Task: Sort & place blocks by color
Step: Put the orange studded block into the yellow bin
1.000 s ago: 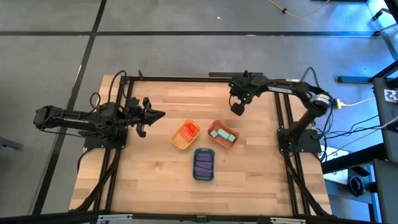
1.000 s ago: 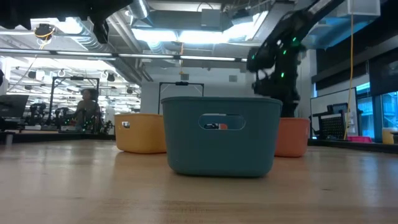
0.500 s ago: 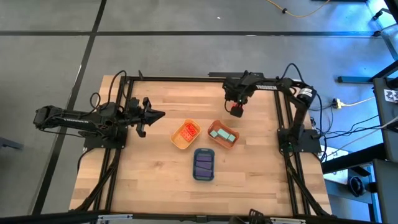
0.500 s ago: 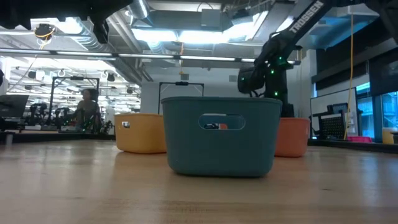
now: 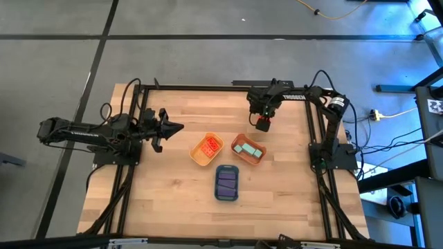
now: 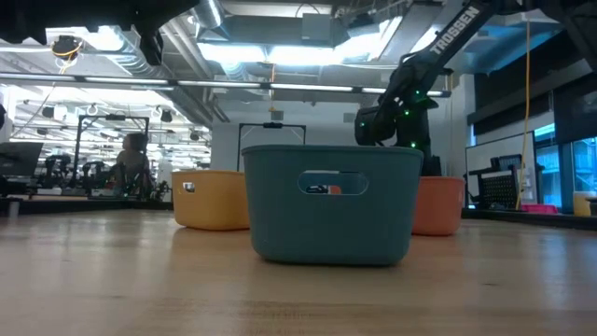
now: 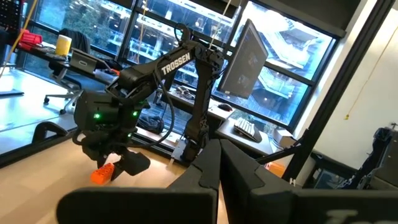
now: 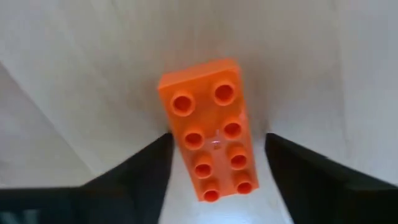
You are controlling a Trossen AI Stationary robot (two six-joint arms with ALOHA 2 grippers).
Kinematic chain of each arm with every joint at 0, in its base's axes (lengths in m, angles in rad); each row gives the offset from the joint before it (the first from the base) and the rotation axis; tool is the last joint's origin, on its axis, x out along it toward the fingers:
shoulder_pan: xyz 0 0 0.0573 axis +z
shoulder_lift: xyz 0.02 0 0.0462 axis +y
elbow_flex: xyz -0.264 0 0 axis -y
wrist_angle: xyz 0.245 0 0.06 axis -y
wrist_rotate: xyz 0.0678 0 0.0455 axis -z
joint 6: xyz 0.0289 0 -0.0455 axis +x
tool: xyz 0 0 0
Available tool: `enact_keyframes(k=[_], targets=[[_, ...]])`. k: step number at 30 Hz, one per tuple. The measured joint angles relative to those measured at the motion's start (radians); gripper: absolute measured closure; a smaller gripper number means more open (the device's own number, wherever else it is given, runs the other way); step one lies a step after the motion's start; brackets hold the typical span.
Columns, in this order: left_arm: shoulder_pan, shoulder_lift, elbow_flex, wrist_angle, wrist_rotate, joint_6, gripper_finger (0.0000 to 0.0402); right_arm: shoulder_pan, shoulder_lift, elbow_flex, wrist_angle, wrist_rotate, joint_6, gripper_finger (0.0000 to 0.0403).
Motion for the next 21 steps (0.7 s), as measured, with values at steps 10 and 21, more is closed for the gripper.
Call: enact_keyframes(k=[10, 21], targets=[[0.0, 0.0, 0.0, 0.0, 0.0, -0.002, 0.0401, 0.004, -0.134, -0.168, -0.04, -0.062, 0.08, 0.0262], [0.0, 0.0, 0.0, 0.0, -0.035, 0.0, 0.04, 0.175, -0.576, -0.378, 0.117, -0.11, 0.381, 0.0262]])
